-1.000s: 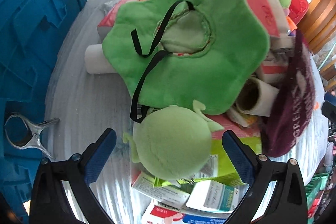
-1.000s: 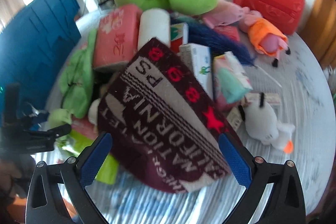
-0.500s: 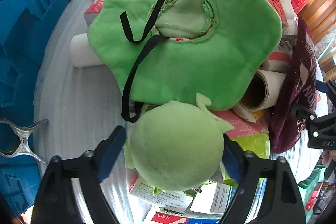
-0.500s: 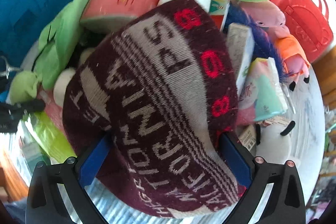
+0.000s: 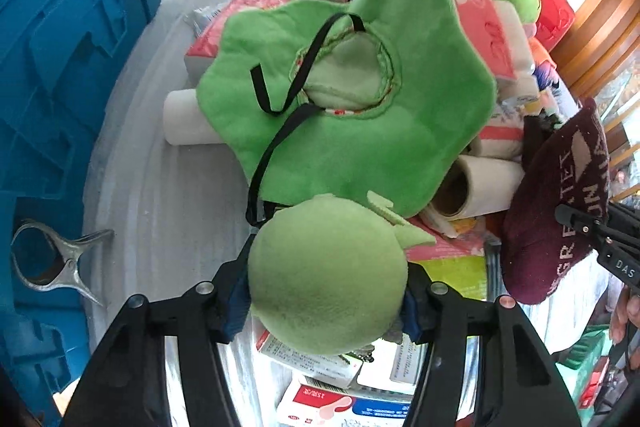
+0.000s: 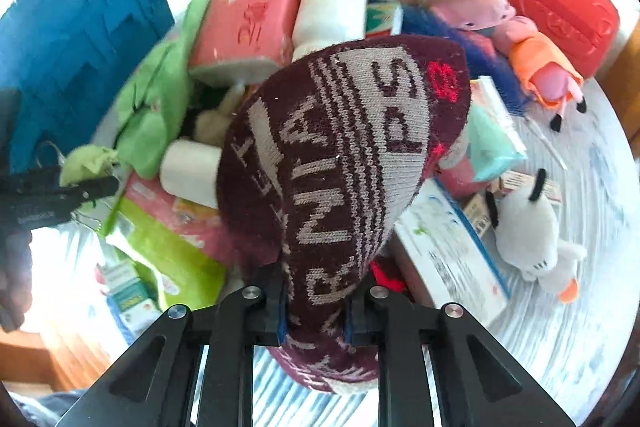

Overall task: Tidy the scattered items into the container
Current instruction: 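Lift the green plush and maroon hat and carry both over the crate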

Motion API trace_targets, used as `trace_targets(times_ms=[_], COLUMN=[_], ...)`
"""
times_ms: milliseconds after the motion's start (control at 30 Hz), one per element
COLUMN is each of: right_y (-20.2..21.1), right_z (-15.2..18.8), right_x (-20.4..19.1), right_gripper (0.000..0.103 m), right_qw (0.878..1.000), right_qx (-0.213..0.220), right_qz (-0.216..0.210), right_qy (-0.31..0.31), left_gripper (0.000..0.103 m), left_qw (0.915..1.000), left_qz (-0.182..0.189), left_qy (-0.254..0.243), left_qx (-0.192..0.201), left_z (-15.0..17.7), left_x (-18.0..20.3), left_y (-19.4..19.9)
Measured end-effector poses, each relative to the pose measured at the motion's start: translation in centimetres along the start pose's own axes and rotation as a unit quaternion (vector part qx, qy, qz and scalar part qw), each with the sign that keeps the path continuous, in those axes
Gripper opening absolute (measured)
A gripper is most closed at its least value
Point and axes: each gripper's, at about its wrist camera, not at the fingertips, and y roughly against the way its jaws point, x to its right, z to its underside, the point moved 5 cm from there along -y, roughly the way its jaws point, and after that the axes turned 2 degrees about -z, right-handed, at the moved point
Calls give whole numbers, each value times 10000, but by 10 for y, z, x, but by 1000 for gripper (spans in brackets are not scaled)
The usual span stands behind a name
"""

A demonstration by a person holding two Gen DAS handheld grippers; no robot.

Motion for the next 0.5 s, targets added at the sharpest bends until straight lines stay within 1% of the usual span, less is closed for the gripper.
trace_targets(times_ms=[133, 267, 333, 500], right_y=[23, 49, 64, 92], right_z=[-13, -24, -21, -30], right_x=[2, -4, -16, -24], right_gripper=[18, 18, 18, 18], right_qw=[9996, 9984, 9976, 9955], right_qx=[281, 562, 685, 933], right_qz=[-63, -42, -33, -18], right_qy=[-81, 1, 10, -155], left_gripper=[58, 58, 58, 58], left_qw=[9999, 9996, 9993, 9978], left_qz=[9, -35, -25, 83], left_qy=[7, -11, -47, -130], left_qx=[132, 277, 377, 639], left_z=[4, -13, -15, -29], left_x=[-4, -2, 2, 11], left_y=[16, 26, 38, 70])
